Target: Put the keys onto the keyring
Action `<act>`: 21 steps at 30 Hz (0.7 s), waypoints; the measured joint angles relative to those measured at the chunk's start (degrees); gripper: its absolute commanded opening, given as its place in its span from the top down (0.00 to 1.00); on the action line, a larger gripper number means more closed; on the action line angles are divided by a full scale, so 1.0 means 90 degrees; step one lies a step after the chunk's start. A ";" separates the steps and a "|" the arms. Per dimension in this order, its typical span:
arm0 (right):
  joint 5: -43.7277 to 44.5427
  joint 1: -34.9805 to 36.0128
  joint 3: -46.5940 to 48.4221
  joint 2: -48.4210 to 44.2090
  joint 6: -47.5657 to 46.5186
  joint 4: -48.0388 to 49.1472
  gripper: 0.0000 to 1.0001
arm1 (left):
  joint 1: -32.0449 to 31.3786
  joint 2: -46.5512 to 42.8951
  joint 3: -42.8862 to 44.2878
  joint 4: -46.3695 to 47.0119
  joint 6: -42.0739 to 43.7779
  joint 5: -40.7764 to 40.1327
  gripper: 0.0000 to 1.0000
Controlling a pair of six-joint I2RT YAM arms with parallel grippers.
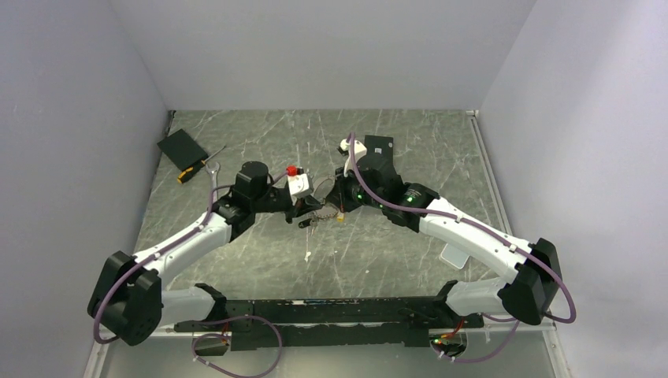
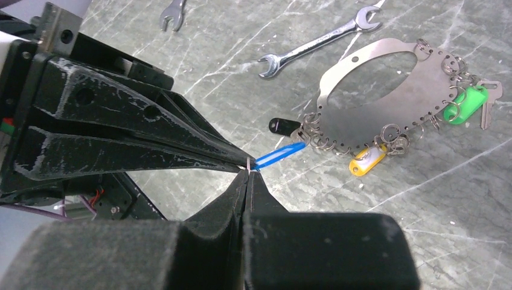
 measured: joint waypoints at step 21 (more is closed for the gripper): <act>-0.1428 -0.0262 -0.1025 -0.0602 -0.1027 0.0736 0.41 | -0.0017 -0.1005 0.0311 -0.1875 0.1015 -0.0364 1.00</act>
